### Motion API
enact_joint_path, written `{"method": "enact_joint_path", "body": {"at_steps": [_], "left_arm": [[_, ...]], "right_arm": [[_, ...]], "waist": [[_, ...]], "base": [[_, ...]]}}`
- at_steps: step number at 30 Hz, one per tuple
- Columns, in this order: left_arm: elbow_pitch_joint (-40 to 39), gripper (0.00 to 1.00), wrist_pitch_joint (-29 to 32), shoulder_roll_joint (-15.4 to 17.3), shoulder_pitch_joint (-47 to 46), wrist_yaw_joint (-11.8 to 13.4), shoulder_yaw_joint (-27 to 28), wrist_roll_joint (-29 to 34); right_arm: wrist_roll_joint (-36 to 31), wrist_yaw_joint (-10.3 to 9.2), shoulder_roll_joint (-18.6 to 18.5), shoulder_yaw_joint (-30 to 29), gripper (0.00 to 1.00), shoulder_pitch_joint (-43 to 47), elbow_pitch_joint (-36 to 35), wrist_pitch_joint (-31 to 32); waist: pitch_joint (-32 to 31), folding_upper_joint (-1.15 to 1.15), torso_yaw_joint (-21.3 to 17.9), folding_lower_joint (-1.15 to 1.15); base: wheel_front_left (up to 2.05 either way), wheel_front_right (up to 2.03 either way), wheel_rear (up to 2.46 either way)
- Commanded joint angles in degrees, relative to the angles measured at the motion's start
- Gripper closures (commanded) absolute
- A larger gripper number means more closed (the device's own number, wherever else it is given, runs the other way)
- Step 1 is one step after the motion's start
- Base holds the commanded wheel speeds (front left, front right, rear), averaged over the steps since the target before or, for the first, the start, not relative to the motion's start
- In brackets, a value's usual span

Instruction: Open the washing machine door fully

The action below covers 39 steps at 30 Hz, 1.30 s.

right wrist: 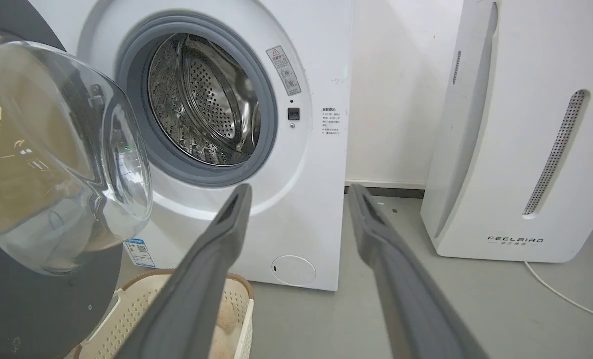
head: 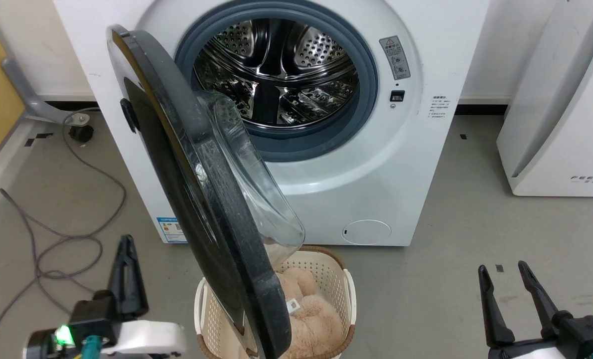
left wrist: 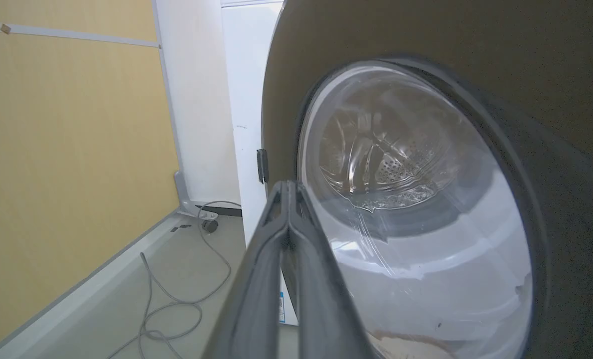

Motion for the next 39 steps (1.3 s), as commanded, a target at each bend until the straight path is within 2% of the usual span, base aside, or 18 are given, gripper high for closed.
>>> {"method": "enact_joint_path", "body": {"at_steps": [1,5,11,20,29,34,39], "left_arm": [[-0.7,1.0,-0.3,0.2,-0.4,0.1,0.4,0.0],[-5.2,1.0,-0.3,0.6,-1.6,-0.6,1.1,0.5],[-13.8,1.0,-0.3,0.6,-4.2,-2.3,-0.9,0.9],[-22.9,1.0,-0.3,0.4,-6.7,-5.1,-9.5,2.4],[-24.4,1.0,-0.3,0.3,-7.9,-9.4,-21.2,3.7],[-22.3,1.0,-0.3,0.3,-7.5,-11.8,-28.5,4.1],[-20.1,1.0,-0.3,0.5,-7.0,-13.1,-34.7,4.4]], "right_arm": [[-0.2,0.05,0.3,0.0,0.0,0.4,-0.2,-0.2],[-0.4,0.05,0.3,-0.2,0.0,0.5,-0.7,-0.2],[-0.3,0.05,0.3,-0.7,0.0,0.9,-1.8,-0.2],[0.0,0.05,0.3,-1.1,0.0,1.3,-3.6,-0.2],[0.5,0.05,0.3,-1.1,0.0,1.6,-4.1,-0.2],[0.6,0.05,0.3,-1.0,0.0,1.6,-4.3,-0.2],[0.7,0.05,0.3,-1.0,0.0,1.6,-4.3,-0.2]], "waist": [[0.0,0.0,0.0,0.0],[-0.1,0.0,-0.1,0.0],[-0.4,0.0,0.0,0.0],[-0.9,0.0,-0.8,0.0],[-1.3,0.0,-1.2,0.0],[-1.2,0.0,-1.1,0.0],[-1.2,0.0,-1.1,0.0]], "base": [[0.0,0.0,0.0],[0.0,0.0,0.0],[0.0,0.0,0.0],[0.0,0.0,0.0],[0.0,0.0,0.0],[0.0,0.0,0.0],[0.0,0.0,0.0]]}}
